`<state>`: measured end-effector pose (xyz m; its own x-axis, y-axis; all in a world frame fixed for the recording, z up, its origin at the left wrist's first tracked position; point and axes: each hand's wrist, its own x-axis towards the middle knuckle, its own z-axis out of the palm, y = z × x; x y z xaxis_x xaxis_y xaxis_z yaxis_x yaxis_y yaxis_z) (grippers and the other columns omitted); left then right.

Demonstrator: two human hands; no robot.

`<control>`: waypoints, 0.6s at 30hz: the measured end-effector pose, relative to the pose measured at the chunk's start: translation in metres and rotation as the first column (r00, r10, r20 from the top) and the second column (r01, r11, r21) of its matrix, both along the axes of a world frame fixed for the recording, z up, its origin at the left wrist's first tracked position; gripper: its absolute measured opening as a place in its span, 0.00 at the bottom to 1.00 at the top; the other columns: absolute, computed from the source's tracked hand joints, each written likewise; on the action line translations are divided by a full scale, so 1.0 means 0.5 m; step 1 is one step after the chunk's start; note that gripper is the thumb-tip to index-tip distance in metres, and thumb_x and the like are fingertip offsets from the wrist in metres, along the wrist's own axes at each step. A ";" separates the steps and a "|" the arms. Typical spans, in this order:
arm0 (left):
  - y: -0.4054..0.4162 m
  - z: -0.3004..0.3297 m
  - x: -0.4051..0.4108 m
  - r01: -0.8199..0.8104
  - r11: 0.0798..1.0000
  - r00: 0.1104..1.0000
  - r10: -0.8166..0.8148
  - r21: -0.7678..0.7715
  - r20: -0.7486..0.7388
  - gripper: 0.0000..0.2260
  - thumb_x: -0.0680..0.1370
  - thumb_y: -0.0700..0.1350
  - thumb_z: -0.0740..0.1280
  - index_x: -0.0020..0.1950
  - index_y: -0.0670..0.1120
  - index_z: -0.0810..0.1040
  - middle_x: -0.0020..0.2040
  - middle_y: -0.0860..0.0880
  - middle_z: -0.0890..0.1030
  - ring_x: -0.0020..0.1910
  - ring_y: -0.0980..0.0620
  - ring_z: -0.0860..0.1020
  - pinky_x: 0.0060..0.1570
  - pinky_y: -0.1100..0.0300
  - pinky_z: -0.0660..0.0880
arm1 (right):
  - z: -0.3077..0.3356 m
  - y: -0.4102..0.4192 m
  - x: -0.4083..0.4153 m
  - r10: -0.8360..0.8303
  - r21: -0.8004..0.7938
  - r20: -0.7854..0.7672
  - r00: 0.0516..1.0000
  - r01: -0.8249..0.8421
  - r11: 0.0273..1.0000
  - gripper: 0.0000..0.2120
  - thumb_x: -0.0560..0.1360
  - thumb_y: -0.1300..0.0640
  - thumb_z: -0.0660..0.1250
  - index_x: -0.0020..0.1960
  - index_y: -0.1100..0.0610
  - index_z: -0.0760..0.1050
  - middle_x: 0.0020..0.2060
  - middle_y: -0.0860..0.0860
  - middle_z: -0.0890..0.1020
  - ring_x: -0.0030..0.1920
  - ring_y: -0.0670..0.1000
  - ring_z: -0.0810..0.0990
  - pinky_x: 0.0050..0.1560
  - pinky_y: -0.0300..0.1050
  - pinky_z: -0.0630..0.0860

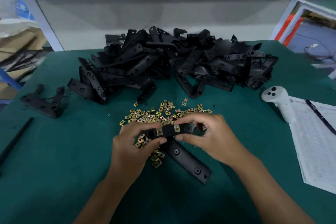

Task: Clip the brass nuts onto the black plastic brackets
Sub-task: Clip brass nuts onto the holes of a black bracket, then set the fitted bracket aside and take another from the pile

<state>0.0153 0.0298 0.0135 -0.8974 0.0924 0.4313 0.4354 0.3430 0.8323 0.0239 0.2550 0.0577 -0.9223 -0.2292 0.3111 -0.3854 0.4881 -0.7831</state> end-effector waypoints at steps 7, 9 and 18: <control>0.119 0.094 0.073 0.196 0.969 0.962 -0.219 -0.151 -0.160 0.12 0.72 0.61 0.71 0.55 0.64 0.81 0.54 0.67 0.80 0.58 0.61 0.77 0.59 0.57 0.73 | 0.062 0.114 0.177 -0.235 0.060 -0.184 0.954 0.250 0.966 0.13 0.72 0.51 0.78 0.55 0.50 0.84 0.53 0.42 0.82 0.56 0.46 0.81 0.57 0.37 0.75; 0.184 0.111 0.106 0.275 0.939 0.924 -0.318 -0.206 -0.214 0.14 0.72 0.61 0.70 0.54 0.58 0.82 0.57 0.67 0.78 0.60 0.65 0.74 0.63 0.65 0.68 | 0.069 0.158 0.260 -0.365 0.053 -0.211 0.907 0.384 0.922 0.13 0.72 0.52 0.78 0.56 0.50 0.84 0.56 0.44 0.80 0.59 0.47 0.80 0.59 0.36 0.73; 0.499 0.111 0.340 0.637 0.750 0.728 -0.661 -0.177 -0.182 0.11 0.70 0.56 0.77 0.49 0.56 0.83 0.50 0.61 0.79 0.49 0.63 0.75 0.52 0.56 0.74 | 0.063 0.324 0.648 -0.779 0.074 -0.245 0.577 0.812 0.579 0.13 0.71 0.52 0.77 0.54 0.53 0.84 0.54 0.44 0.80 0.57 0.46 0.81 0.58 0.38 0.74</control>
<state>0.1855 0.2794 0.0690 -0.4849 0.6682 0.5642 0.7464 -0.0200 0.6652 0.3477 0.4171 0.0890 -0.6922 0.5106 0.5100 0.1079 0.7720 -0.6264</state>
